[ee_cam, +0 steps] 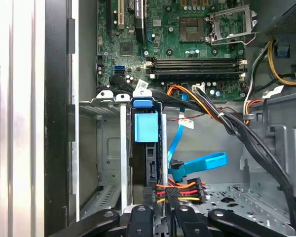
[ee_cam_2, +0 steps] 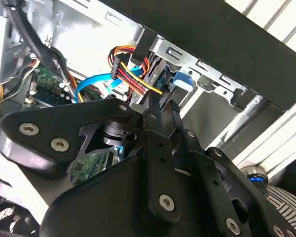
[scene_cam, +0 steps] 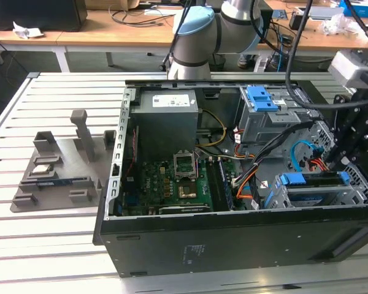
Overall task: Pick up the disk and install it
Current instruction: 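Insert the first disk wire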
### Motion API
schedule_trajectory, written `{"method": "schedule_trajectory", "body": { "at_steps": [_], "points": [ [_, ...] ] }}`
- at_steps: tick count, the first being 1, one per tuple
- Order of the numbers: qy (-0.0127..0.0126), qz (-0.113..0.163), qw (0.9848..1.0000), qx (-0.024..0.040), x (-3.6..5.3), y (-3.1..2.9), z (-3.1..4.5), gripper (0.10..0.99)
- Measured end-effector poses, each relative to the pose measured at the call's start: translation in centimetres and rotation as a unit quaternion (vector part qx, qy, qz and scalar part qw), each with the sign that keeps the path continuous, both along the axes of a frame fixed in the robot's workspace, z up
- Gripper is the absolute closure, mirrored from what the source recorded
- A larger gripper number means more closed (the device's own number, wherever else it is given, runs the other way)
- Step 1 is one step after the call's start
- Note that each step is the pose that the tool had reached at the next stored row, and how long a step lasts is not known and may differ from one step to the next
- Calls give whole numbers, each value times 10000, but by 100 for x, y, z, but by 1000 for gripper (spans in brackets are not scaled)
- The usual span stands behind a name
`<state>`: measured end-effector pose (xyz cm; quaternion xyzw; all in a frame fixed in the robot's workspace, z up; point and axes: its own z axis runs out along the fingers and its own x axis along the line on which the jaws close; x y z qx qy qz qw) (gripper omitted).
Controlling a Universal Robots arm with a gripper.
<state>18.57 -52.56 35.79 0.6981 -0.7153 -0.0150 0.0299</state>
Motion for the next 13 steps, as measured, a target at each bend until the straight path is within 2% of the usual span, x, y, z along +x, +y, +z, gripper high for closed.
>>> {"method": "schedule_trajectory", "body": {
  "at_steps": [2, 3, 4, 5, 9, 11, 13],
  "points": [
    [0, 0, 10000, 0, 0, 22, 94, 839],
    [0, 0, 10000, -2, 0, 32, 153, 922],
    [0, 0, 10000, -5, 0, 40, 194, 922],
    [0, 0, 10000, -13, 0, 55, 254, 980],
    [0, 0, 10000, -32, 0, 100, 443, 980],
    [0, 0, 10000, -37, 0, 104, 492, 980],
    [0, 0, 10000, -35, 0, 104, 501, 980]
  ]
}}
